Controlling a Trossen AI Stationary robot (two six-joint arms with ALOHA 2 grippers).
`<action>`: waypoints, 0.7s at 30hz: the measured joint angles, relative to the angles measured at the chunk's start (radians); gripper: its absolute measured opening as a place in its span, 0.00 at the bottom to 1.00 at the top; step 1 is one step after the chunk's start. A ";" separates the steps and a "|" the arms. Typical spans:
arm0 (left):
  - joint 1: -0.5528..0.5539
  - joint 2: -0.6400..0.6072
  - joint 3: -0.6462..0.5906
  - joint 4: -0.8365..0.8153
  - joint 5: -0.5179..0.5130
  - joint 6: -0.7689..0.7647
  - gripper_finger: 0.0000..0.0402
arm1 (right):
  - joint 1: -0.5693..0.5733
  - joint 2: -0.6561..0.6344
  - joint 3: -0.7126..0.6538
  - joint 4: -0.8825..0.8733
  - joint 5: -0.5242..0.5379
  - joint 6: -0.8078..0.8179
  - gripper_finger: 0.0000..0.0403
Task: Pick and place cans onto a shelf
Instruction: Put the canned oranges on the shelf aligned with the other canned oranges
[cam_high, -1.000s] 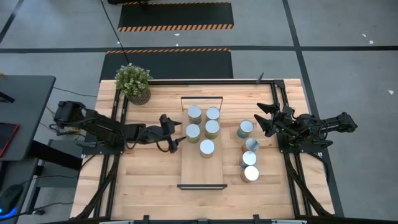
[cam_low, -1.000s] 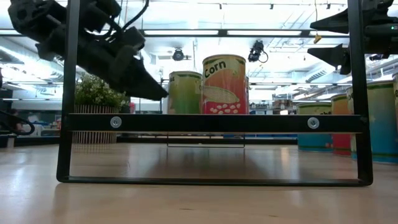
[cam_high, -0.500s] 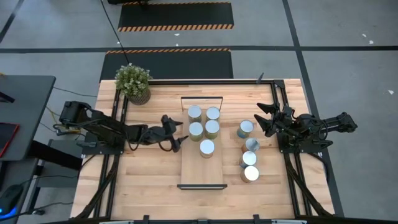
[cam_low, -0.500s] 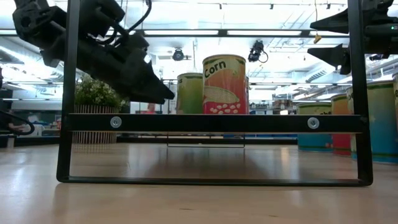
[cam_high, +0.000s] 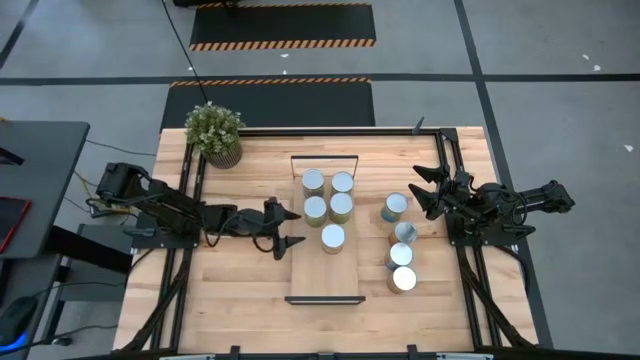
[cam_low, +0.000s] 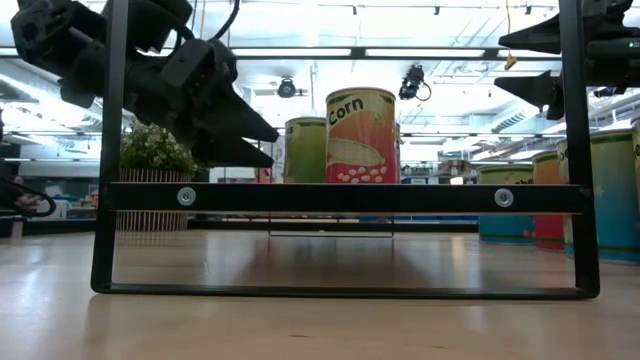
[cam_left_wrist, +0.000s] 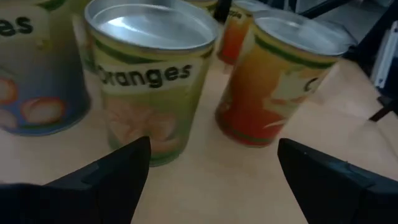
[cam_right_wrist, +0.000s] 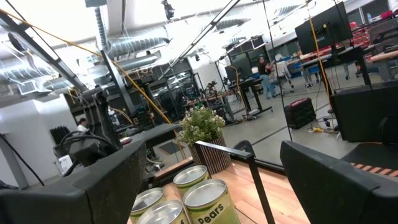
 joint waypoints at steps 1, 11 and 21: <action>-0.005 0.000 0.000 0.008 0.000 -0.004 0.89 | 0.000 0.000 0.000 0.000 0.000 0.000 0.94; -0.047 0.008 0.000 0.090 0.024 -0.041 0.89 | 0.000 0.000 0.000 0.000 0.000 0.000 0.94; -0.045 0.199 0.034 0.294 -0.035 0.098 0.89 | 0.000 0.000 0.000 0.000 0.000 0.000 0.94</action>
